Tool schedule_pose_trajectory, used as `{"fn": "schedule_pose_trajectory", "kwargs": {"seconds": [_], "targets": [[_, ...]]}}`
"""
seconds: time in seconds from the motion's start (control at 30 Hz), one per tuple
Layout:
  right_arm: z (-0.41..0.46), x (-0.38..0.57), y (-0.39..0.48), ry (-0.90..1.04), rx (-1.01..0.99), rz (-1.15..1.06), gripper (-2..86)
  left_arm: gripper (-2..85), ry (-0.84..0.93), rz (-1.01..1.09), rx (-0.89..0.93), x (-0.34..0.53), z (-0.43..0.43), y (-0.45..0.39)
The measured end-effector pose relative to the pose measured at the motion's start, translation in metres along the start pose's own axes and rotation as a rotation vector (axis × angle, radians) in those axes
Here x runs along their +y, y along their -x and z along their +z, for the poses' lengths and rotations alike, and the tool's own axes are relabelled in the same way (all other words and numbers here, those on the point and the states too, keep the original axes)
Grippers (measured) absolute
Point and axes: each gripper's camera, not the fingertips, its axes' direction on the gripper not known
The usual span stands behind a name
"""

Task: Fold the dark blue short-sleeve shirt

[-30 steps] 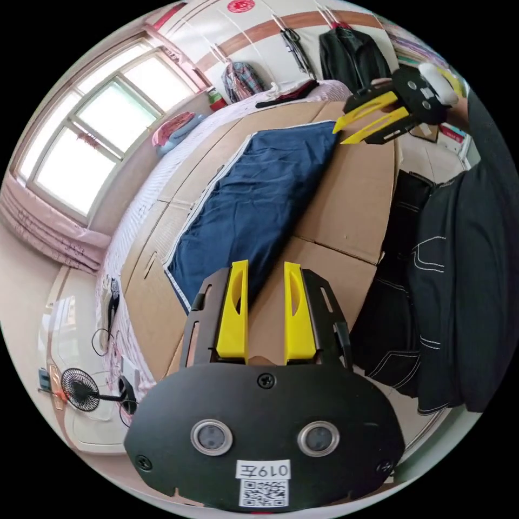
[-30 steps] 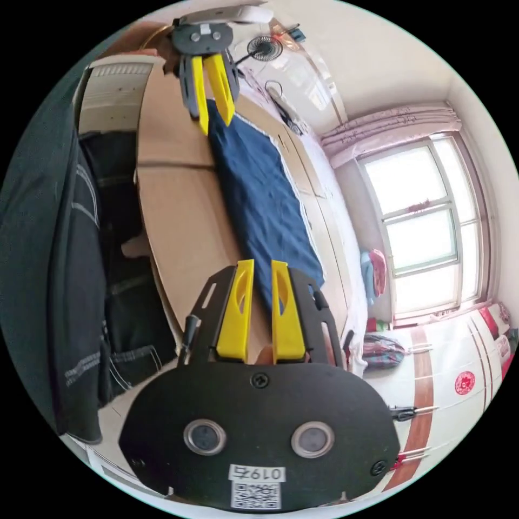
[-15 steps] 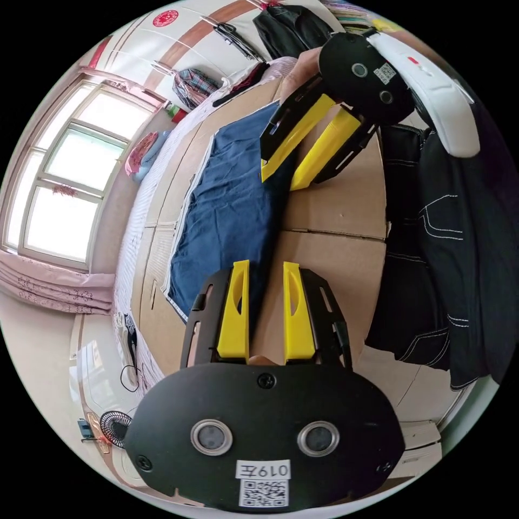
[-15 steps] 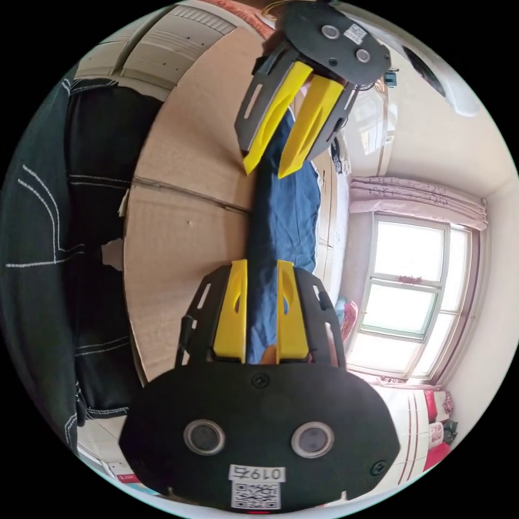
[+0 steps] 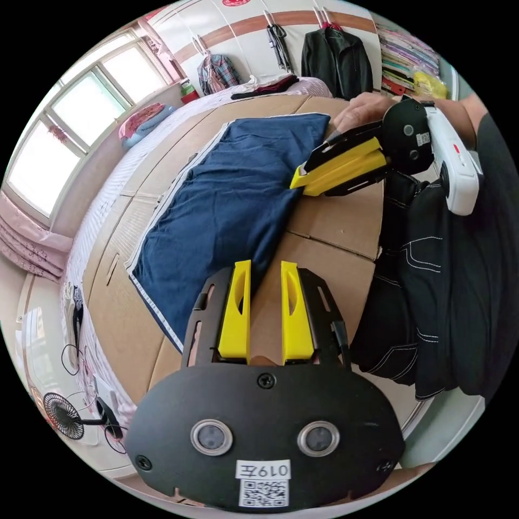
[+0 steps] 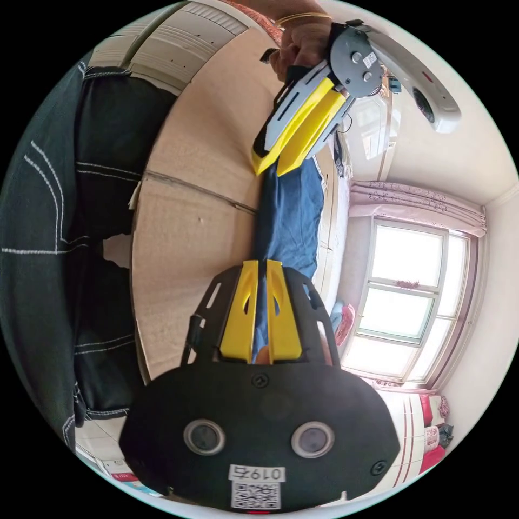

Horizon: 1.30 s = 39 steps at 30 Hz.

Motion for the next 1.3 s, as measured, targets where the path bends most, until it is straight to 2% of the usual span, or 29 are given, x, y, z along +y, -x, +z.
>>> {"fn": "schedule_pose_trajectory", "kwargs": {"seconds": [0.17,0.33,0.6,0.73,0.83,1.03,1.2,1.3], "targets": [[-0.012,0.023,-0.034,-0.045,-0.044,0.192,6.4,8.3,-0.149,-0.120,0.044,0.009,-0.043,0.030],[0.009,0.050,-0.047,0.033,-0.046,0.224,6.8,8.7,-0.076,-0.303,-0.012,0.019,-0.041,0.075],[0.032,0.105,-0.077,0.036,-0.132,0.299,6.4,8.5,-0.054,-0.358,0.038,0.020,-0.060,0.108],[0.038,0.141,-0.113,-0.032,-0.182,0.444,6.0,8.7,-0.161,-0.440,0.020,0.026,-0.094,0.133],[0.057,0.163,-0.139,-0.043,-0.202,0.552,5.4,8.7,-0.077,-0.527,-0.114,0.023,-0.093,0.153],[0.099,0.201,-0.186,-0.017,-0.209,0.721,0.8,8.6,-0.023,-0.586,-0.101,0.021,-0.096,0.181],[0.139,0.260,-0.240,0.055,-0.246,0.878,0.0,8.4,-0.092,-0.662,-0.117,0.024,-0.130,0.209],[0.182,0.325,-0.268,0.157,-0.353,1.054,0.0,8.3,-0.150,-0.761,-0.077,0.030,-0.143,0.240]]}}
